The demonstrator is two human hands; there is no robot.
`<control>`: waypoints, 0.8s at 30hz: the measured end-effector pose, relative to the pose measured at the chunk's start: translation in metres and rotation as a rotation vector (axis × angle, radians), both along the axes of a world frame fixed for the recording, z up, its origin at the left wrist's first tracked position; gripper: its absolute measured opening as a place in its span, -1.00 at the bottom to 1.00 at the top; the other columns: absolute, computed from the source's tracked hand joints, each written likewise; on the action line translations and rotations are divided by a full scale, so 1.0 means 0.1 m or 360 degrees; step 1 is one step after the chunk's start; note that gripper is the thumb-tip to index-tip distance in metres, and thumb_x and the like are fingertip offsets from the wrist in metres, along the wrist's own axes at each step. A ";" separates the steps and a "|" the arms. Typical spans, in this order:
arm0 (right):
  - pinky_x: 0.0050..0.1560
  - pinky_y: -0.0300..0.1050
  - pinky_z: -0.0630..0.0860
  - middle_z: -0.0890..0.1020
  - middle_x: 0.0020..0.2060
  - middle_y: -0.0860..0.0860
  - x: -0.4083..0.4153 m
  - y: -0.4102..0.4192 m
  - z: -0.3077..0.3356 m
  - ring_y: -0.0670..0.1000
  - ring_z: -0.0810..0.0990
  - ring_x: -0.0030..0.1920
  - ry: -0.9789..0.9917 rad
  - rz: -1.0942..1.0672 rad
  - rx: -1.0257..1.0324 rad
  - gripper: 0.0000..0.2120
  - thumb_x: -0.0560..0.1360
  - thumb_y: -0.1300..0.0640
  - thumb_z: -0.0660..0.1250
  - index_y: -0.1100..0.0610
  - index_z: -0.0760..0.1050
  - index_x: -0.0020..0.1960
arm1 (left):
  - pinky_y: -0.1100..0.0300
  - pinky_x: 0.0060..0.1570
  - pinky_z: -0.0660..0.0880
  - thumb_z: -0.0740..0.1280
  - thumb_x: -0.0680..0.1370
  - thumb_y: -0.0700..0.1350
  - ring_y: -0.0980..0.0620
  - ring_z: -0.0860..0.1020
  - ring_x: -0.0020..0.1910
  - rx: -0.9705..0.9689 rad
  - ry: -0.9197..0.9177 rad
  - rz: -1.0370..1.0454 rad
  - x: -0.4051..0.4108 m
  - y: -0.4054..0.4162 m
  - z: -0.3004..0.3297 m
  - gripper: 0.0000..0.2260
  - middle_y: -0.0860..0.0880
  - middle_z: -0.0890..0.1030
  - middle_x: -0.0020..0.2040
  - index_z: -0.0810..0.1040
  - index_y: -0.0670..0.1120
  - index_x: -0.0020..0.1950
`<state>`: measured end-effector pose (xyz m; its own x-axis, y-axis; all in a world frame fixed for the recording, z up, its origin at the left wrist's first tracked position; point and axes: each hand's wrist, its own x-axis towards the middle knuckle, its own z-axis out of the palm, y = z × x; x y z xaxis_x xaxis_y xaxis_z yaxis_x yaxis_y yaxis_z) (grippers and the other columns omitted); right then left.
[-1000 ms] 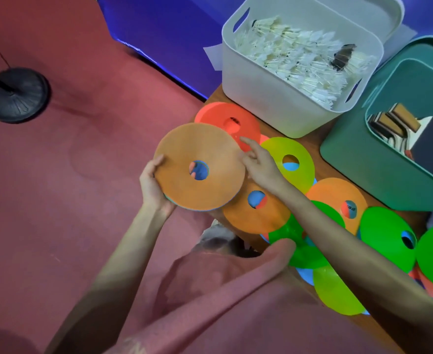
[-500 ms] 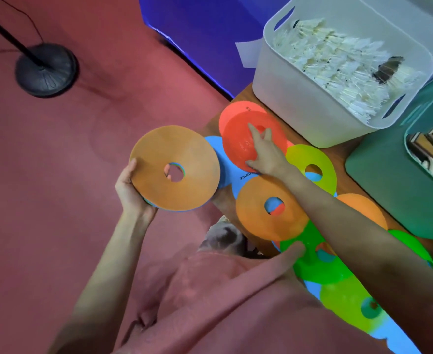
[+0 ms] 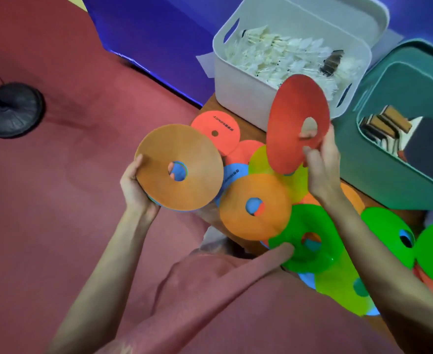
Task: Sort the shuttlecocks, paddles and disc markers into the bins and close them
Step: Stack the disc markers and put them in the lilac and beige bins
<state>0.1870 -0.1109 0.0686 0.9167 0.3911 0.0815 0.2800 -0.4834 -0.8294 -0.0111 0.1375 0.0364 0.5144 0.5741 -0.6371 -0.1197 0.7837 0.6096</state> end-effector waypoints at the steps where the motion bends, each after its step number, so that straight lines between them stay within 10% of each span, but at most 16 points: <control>1: -0.17 -0.44 0.34 0.52 -0.12 -0.04 -0.01 -0.08 0.05 -0.28 0.39 -0.21 0.0004 -0.0148 0.0063 -0.70 0.45 0.21 0.13 0.31 0.46 0.11 | -0.04 0.13 0.48 0.20 0.56 -0.02 -0.16 0.58 0.07 -0.0019 -0.0011 -0.0048 0.08 -0.03 0.04 -0.68 -0.15 0.60 0.21 0.57 -0.08 0.24; 4: -0.36 -0.40 0.32 0.46 -0.44 -0.21 0.01 -0.18 0.14 -0.26 0.35 -0.39 0.0345 -0.0724 0.0493 -0.85 0.42 0.20 0.11 0.07 0.39 -0.28 | -0.06 0.13 0.44 0.24 0.54 -0.01 -0.22 0.55 0.10 -0.0023 -0.0018 -0.0164 0.31 -0.13 0.05 -0.70 -0.17 0.60 0.21 0.61 -0.09 0.18; 10: 0.00 -0.17 0.55 0.65 -0.14 -0.06 -0.12 -0.32 -0.01 -0.11 0.61 -0.14 0.0821 -0.0740 0.0629 -0.92 0.53 0.20 0.32 0.09 0.57 -0.11 | -0.04 0.13 0.49 0.28 0.54 -0.02 -0.21 0.57 0.12 -0.0074 -0.0042 -0.0389 0.68 -0.39 0.04 -0.76 -0.17 0.59 0.22 0.63 -0.09 0.09; 14: -0.13 -0.28 0.53 0.65 -0.11 0.05 -0.25 -0.21 -0.09 -0.20 0.60 -0.23 0.0787 -0.0536 0.0450 -0.91 0.50 0.19 0.36 0.11 0.57 0.01 | -0.03 0.12 0.51 0.21 0.58 0.13 -0.13 0.62 0.00 -0.0186 -0.0059 -0.0641 0.84 -0.67 0.11 -0.61 -0.16 0.65 0.11 0.69 -0.12 0.07; 18: 0.20 0.12 0.45 0.64 -0.04 0.16 -0.31 -0.21 -0.28 0.18 0.55 0.10 0.0551 -0.0293 -0.0004 -0.84 0.38 -0.10 0.37 -0.06 0.58 -0.09 | 0.02 0.10 0.57 0.12 0.62 0.14 -0.08 0.62 0.08 -0.0225 -0.0095 -0.0708 0.95 -0.89 0.13 -0.56 -0.12 0.66 0.10 0.62 -0.13 0.17; 24: 0.06 -0.14 0.35 0.55 -0.02 0.26 -0.42 -0.22 -0.35 0.22 0.53 0.06 0.0215 -0.0254 -0.0453 -0.66 0.47 0.14 0.41 0.33 0.53 0.15 | -0.02 0.22 0.48 0.13 0.60 0.20 -0.09 0.60 0.14 -0.0294 -0.0156 -0.0747 0.95 -0.95 0.13 -0.53 -0.10 0.66 0.10 0.72 -0.07 -0.05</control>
